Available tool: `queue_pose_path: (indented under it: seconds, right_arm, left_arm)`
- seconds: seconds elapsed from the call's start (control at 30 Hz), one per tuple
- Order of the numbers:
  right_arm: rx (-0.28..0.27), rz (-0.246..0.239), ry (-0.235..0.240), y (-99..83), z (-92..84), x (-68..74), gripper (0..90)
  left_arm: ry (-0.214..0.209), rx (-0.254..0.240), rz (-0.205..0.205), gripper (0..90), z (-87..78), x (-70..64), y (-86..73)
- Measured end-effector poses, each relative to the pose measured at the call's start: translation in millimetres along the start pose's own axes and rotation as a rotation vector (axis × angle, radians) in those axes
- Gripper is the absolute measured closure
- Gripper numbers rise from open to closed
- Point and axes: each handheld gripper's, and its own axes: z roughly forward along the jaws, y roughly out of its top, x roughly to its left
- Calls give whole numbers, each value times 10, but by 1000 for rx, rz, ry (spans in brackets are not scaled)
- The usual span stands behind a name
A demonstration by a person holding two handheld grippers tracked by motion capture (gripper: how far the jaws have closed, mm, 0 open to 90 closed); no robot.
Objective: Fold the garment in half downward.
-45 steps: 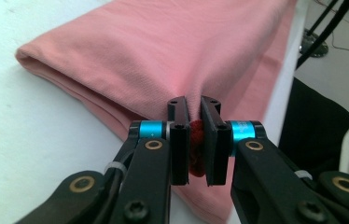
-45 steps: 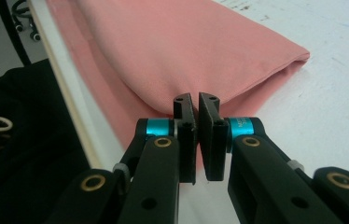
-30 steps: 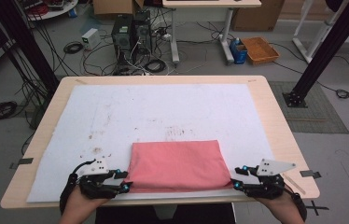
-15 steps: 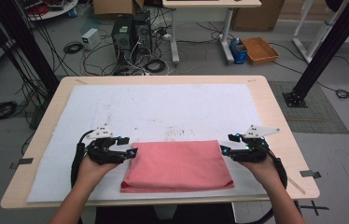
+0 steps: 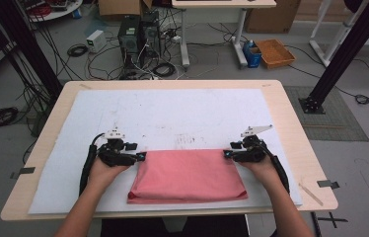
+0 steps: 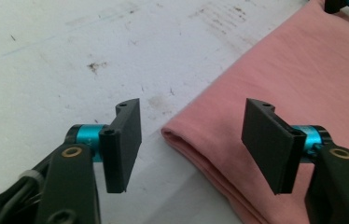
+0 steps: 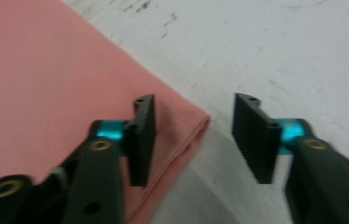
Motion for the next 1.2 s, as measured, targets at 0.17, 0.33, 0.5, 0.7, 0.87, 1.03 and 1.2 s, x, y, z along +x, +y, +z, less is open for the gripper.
queue_pose_path:
  seconds: [0.17,0.33,0.5,0.7,0.87,1.03,1.2]
  right_arm:
    - [-1,-9,-9,-20,7,23,751]
    - [-13,-17,0,-41,-18,11,853]
    - [-14,-29,-10,-33,-50,24,866]
    - [-40,-50,-33,12,-139,20,869]
    - [-44,-53,-60,37,-160,-35,870]
    - [-38,-57,-87,90,-165,-117,870]
    - [-41,-52,-106,139,-197,-233,870]
  left_arm:
    - [11,43,3,558,39,-3,-34]
    - [21,37,11,742,43,-12,-71]
    - [19,22,41,851,47,-66,-56]
    - [25,-23,45,857,17,-89,-25]
    - [41,-37,58,859,59,-104,27]
    - [46,-53,65,861,152,-134,148]
    - [53,-55,66,861,256,-136,240]
